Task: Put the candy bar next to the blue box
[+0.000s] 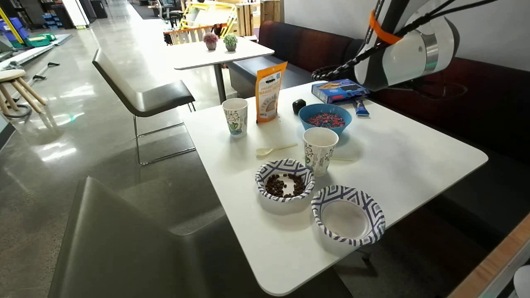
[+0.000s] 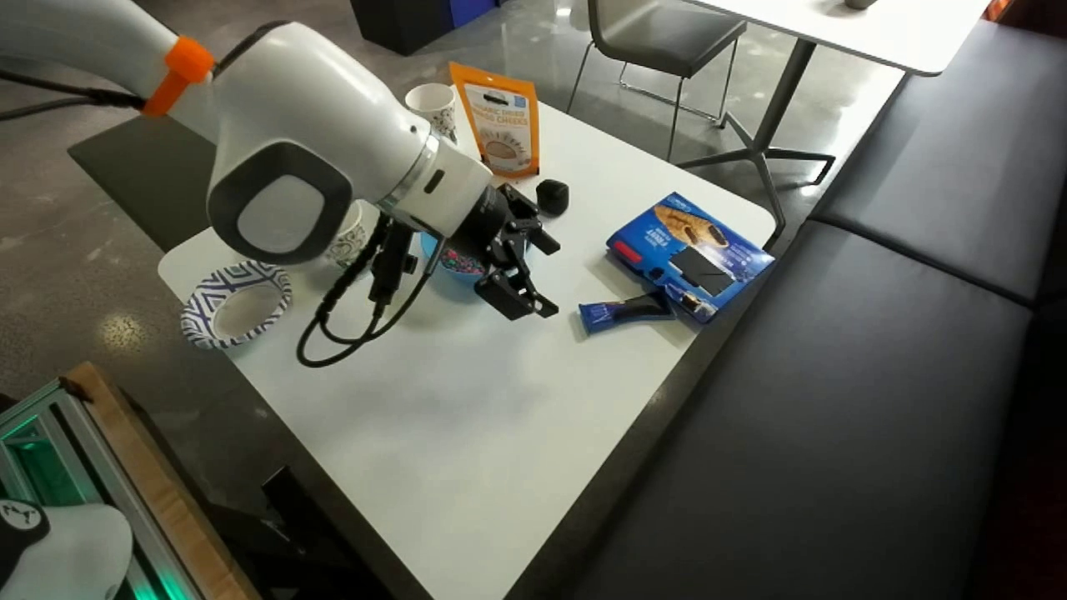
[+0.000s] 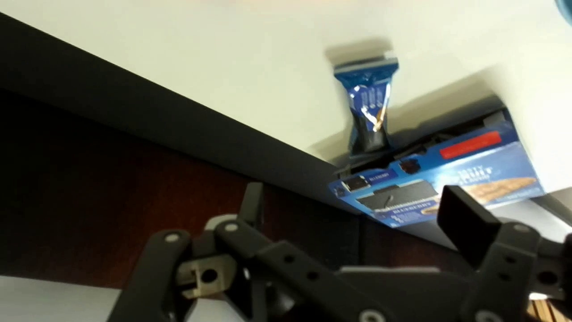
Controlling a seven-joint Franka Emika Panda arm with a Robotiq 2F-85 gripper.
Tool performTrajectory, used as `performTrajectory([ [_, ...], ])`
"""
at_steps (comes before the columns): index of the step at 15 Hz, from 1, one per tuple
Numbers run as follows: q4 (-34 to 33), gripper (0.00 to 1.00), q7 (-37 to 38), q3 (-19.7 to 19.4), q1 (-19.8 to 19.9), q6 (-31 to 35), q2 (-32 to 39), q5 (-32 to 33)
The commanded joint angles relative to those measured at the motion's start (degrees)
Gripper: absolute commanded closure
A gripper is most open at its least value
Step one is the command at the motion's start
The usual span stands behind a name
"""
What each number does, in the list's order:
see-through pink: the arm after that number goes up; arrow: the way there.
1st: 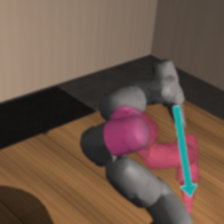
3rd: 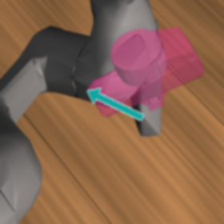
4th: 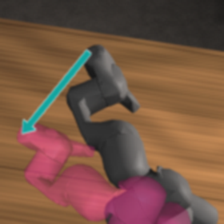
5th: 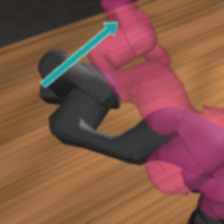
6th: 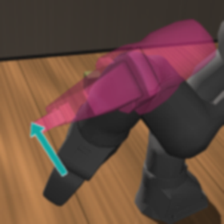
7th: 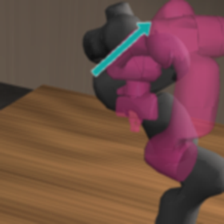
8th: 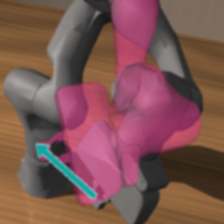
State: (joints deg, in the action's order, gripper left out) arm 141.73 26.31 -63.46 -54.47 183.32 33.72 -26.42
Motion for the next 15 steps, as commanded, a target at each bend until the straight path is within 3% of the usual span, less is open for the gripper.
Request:
performTrajectory([
  [1, 2.1, 0.00, -5.2, -12.9, -10.4, -15.5, -7.3, 3.5],
  [6, 0.2, 0.00, -16.4, -30.2, -22.8, -31.0, -14.1, 8.1],
  [11, 1.1, 0.00, -31.3, -42.6, -32.8, -39.8, -15.2, 9.0],
  [12, -0.3, 0.00, -26.5, -38.3, -28.5, -37.9, -13.4, 8.3],
  [15, -0.4, 0.00, -27.4, -38.8, -28.8, -38.3, -13.4, 8.3],
])
